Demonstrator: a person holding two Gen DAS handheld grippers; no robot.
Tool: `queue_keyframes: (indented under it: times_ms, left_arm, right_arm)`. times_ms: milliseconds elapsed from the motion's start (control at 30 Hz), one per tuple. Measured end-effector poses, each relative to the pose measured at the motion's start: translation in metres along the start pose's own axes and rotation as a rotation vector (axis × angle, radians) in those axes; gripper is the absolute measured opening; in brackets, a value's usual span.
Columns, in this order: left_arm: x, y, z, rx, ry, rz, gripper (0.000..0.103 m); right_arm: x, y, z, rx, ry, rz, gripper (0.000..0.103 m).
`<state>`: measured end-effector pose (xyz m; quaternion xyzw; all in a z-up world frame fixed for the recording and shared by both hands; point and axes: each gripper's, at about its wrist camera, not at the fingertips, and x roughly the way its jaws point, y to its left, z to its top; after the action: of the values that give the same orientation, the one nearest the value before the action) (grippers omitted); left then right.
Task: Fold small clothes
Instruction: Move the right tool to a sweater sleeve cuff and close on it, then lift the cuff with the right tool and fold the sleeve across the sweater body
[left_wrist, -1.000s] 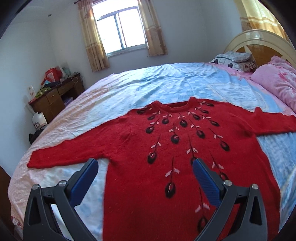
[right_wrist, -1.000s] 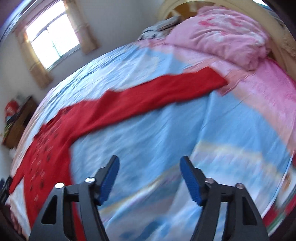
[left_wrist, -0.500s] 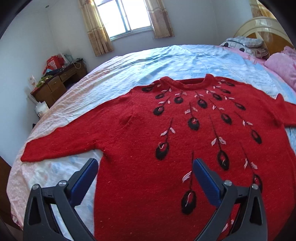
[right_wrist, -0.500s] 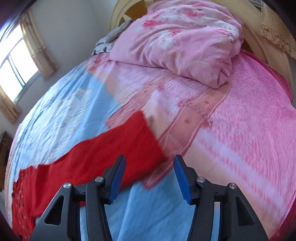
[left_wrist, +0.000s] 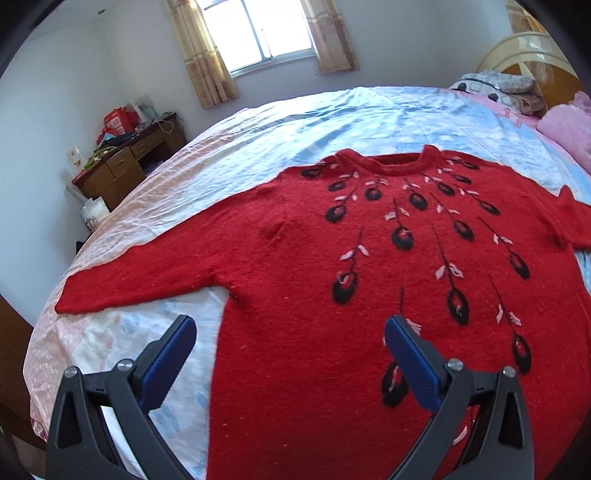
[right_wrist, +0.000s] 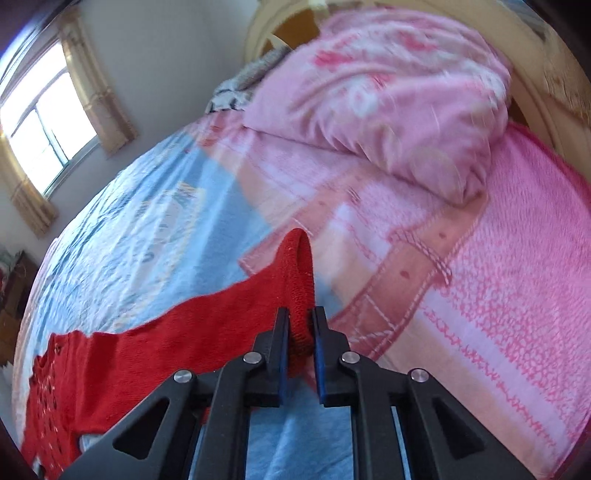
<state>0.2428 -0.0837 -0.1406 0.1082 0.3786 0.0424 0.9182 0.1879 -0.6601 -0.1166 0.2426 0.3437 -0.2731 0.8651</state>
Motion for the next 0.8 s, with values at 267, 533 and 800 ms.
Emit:
queue_keyframes:
  times_ms: [267, 533, 800]
  left_arm:
    - [0.001, 0.024, -0.006, -0.082, 0.011, 0.004, 0.103]
    - [0.003, 0.040, -0.008, -0.118, 0.002, -0.002, 0.103]
    - [-0.002, 0.058, -0.005, -0.135, -0.053, 0.001, 0.103]
  right_arm:
    - [-0.051, 0.069, 0.012, -0.145, -0.137, 0.057, 0.011]
    - [-0.096, 0.175, 0.003, -0.341, -0.232, 0.149, 0.010]
    - [-0.112, 0.274, -0.024, -0.472, -0.239, 0.261, 0.010]
